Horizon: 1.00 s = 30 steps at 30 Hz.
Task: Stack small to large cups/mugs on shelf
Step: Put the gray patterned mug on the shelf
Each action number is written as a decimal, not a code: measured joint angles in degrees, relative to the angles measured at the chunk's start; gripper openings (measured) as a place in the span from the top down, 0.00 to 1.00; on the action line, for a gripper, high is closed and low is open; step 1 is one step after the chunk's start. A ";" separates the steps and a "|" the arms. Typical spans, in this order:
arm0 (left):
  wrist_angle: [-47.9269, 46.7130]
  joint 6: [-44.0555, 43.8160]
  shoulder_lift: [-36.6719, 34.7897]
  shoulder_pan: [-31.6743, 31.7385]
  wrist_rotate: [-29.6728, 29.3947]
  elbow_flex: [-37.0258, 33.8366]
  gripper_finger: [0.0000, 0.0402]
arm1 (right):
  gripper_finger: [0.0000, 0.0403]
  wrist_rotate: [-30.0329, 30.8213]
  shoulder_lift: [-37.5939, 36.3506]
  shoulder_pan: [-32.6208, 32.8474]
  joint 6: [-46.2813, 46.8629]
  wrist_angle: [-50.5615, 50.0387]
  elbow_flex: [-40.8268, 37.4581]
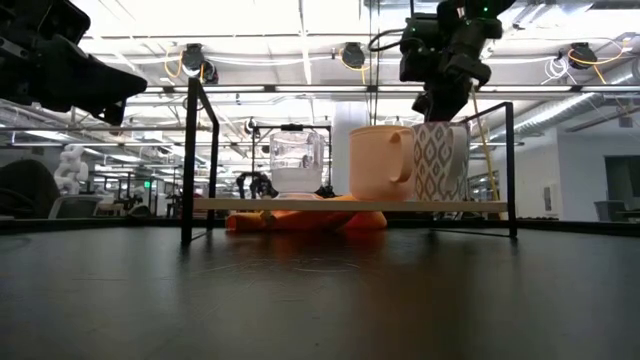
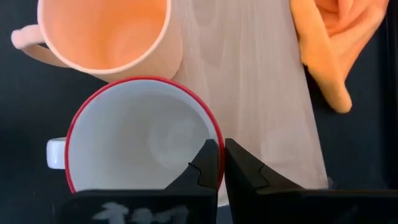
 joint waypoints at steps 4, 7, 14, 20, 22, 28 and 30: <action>-0.14 0.07 0.01 0.00 0.00 0.00 0.99 | 1.00 -0.21 0.96 -0.32 -0.99 0.59 0.01; -0.55 0.06 0.02 0.00 0.02 0.00 0.99 | 1.00 -0.54 2.16 -0.40 -0.91 0.61 0.19; -0.68 0.04 0.00 0.00 0.04 0.00 0.99 | 1.00 -0.99 4.21 -0.34 -0.84 0.63 0.18; -1.35 -0.81 0.00 0.00 0.07 0.00 0.99 | 1.00 -0.85 4.25 -0.34 -0.11 0.55 0.10; -1.45 -0.92 0.01 0.00 0.08 0.00 0.99 | 1.00 -0.91 4.25 -0.34 -0.02 0.48 0.09; -1.49 -1.16 0.00 0.00 0.09 0.00 0.99 | 0.98 -1.34 4.32 -0.34 0.67 0.67 0.03; -1.55 -1.25 0.00 0.00 0.09 0.00 0.99 | 0.96 -1.32 4.34 -0.34 0.67 0.70 0.00</action>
